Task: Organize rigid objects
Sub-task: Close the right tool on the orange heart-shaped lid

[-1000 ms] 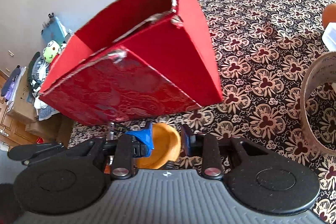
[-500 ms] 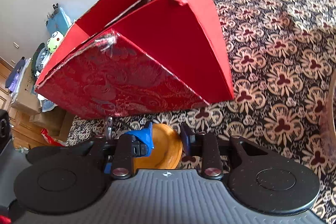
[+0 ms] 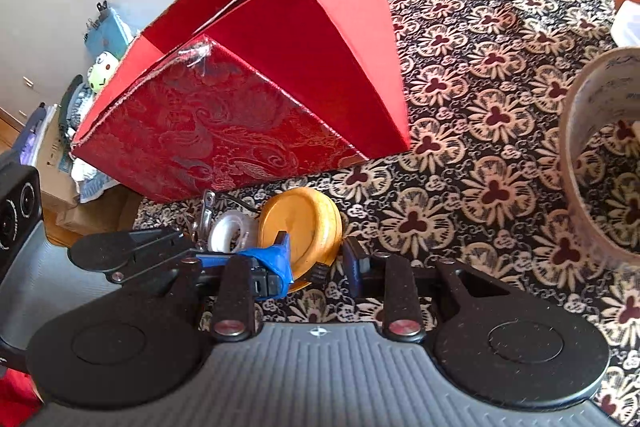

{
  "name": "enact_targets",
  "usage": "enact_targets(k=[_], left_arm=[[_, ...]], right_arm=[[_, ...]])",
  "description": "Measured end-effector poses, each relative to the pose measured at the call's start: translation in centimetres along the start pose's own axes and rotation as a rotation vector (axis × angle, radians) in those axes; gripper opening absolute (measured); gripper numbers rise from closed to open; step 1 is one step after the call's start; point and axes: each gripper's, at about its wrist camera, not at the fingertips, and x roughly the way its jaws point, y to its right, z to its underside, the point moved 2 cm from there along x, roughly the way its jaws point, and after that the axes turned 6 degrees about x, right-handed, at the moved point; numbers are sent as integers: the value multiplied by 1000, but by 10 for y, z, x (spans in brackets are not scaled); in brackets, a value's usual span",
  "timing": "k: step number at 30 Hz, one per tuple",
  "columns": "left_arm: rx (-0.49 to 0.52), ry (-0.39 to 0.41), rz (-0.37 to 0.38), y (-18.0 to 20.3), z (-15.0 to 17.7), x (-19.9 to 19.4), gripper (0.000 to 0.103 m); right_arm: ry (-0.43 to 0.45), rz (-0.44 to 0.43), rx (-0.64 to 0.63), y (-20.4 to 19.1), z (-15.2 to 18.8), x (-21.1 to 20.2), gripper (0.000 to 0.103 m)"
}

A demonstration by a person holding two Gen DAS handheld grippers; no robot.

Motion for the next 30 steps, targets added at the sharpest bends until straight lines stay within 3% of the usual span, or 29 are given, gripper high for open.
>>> enact_targets(k=[2, 7, 13, 15, 16, 17, 18, 23, 30], left_arm=[[7, 6, -8, -2, 0, 2, 94], [15, 14, -32, -9, -5, 7, 95], [27, 32, -76, -11, -11, 14, 94], [27, 42, -102, -12, -11, 15, 88], [36, 44, -130, -11, -12, 15, 79], [45, 42, -141, -11, -12, 14, 59], [49, 41, -160, -11, -13, 13, 57], [36, 34, -118, -14, -17, 8, 53], [106, 79, -72, 7, -32, -7, 52]], right_arm=[[15, 9, 4, 1, -1, -1, 10], [25, -16, 102, 10, -10, 2, 13], [18, -42, 135, 5, -10, 14, 16], [24, -43, 130, 4, -10, 14, 14], [24, -43, 128, 4, -9, 14, 14], [22, -47, 130, 4, -8, 13, 13], [19, -51, 139, 5, -7, 12, 12], [35, -20, 134, 3, 1, 0, 10], [127, 9, 132, 2, 4, -44, 9]])
